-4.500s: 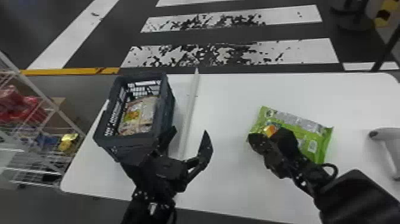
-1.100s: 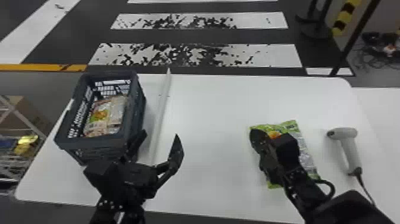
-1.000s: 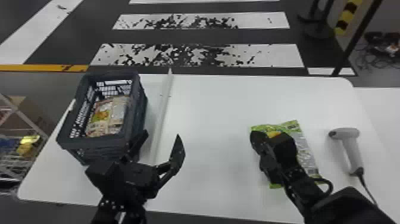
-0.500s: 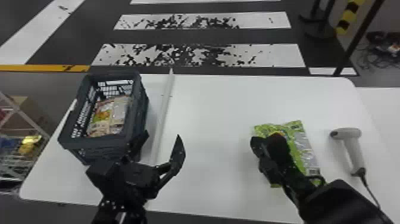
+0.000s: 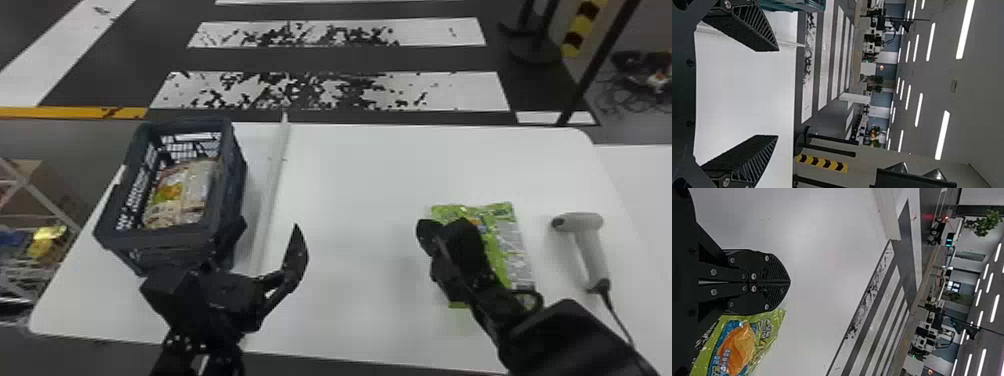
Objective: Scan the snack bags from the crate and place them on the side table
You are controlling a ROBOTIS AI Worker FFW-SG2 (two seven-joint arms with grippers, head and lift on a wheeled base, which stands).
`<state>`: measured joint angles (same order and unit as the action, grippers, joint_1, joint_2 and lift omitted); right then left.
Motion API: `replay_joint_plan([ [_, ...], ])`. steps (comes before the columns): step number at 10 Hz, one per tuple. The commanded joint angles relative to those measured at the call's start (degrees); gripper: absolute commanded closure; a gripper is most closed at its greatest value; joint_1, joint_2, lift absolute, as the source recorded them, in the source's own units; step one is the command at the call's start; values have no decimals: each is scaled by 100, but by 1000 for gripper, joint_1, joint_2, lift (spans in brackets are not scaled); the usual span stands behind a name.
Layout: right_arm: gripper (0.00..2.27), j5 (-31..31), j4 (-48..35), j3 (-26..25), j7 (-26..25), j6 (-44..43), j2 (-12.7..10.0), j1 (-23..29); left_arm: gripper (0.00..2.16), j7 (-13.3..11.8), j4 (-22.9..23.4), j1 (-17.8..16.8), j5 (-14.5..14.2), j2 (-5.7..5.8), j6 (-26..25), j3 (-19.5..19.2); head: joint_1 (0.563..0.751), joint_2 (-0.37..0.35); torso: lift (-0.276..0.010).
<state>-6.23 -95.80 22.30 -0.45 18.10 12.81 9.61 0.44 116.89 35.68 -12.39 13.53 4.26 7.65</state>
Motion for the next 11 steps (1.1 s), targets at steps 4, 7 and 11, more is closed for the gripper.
replay_joint_plan([
  [4,316,826,-1977,-1035,159,50,72,928,87,0,26,9,0,-17,0,0,695,89,-81],
  [7,124,1291,-1995,-2046,168,243,98,1113,87,0,26,9,0,-8,18,0,695,-4,-81],
  [11,124,1414,-1573,-2977,405,1386,248,1007,87,0,9,-18,-35,-8,18,0,695,-163,-81],
])
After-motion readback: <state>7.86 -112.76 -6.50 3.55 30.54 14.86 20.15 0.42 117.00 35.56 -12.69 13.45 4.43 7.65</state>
